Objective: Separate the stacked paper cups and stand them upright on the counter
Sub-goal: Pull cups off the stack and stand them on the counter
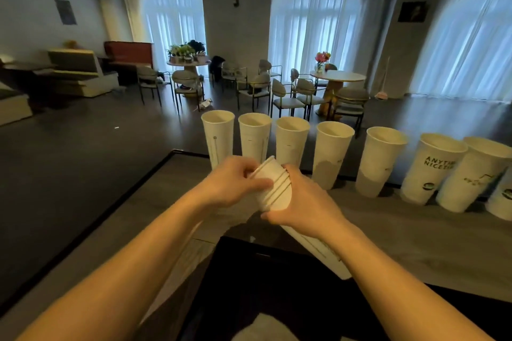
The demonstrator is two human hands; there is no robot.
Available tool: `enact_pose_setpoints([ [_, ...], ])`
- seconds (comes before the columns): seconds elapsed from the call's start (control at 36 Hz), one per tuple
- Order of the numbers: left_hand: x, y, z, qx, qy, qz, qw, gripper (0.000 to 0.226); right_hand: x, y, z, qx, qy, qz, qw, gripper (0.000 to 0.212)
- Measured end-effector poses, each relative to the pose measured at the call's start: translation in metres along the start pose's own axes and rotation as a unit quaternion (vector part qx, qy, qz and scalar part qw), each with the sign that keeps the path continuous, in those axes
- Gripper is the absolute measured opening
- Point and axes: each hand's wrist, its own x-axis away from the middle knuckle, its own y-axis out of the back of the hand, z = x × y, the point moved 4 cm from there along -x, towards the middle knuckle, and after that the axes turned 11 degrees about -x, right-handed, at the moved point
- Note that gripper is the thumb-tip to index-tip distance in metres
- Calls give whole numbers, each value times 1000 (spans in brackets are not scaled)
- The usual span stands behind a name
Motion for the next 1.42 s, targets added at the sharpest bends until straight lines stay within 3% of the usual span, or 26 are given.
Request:
enact_pose_setpoints([
  [0.06, 1, 19, 9, -24, 26, -49, 998, 20, 1, -1, -3, 4, -8, 4, 1000, 96],
  [0.14, -2, 63, 25, -72, 35, -162, 984, 25, -1, -1, -13, 16, -35, -1, 999, 81],
  [0.19, -10, 83, 36, -122, 27, -203, 971, 16, -2, 0, -18, 29, -67, -3, 997, 91],
  [0.25, -22, 85, 49, -208, 22, -188, 960, 7, -3, 1, -22, 40, -92, -7, 995, 107],
  [0.36, -36, 66, 65, -365, -10, -133, 921, 8, -3, 2, -24, 38, -99, -12, 994, 113],
  [0.53, -48, 63, 67, -440, -11, -123, 889, 23, -3, 9, -24, 19, -96, -23, 995, 113],
  [0.67, -53, 65, 70, -455, -1, -91, 886, 27, 1, 16, -23, 7, -80, -35, 996, 111],
  [0.72, -54, 69, 68, -443, 24, -84, 892, 41, 3, 18, -21, -2, -67, -39, 997, 110],
  [0.78, -50, 75, 56, -413, 27, -146, 899, 63, 5, 19, -18, -15, -55, -45, 997, 112],
  [0.86, -34, 71, 17, -313, -36, -245, 917, 60, 7, 20, -14, -45, -46, -46, 997, 116],
  [0.89, -29, 62, 3, -250, -49, -224, 941, 54, 7, 20, -12, -60, -48, -40, 996, 114],
  [0.94, -20, 38, -19, -113, -58, -103, 986, 45, 10, 20, -9, -84, -49, -20, 995, 106],
  [1.0, -15, 12, -28, -73, -71, 41, 994, 42, 10, 18, -7, -103, -42, -14, 994, 99],
  [1.06, -11, -6, -31, -90, -84, 121, 985, 31, 11, 17, -4, -113, -33, -17, 993, 98],
  [1.31, -7, -15, -42, -57, -68, 84, 993, 11, 19, 22, -7, -102, 6, -50, 993, 102],
  [1.42, -12, 5, -42, -83, -32, -5, 996, 17, 23, 27, -16, -33, 5, -42, 999, 101],
])
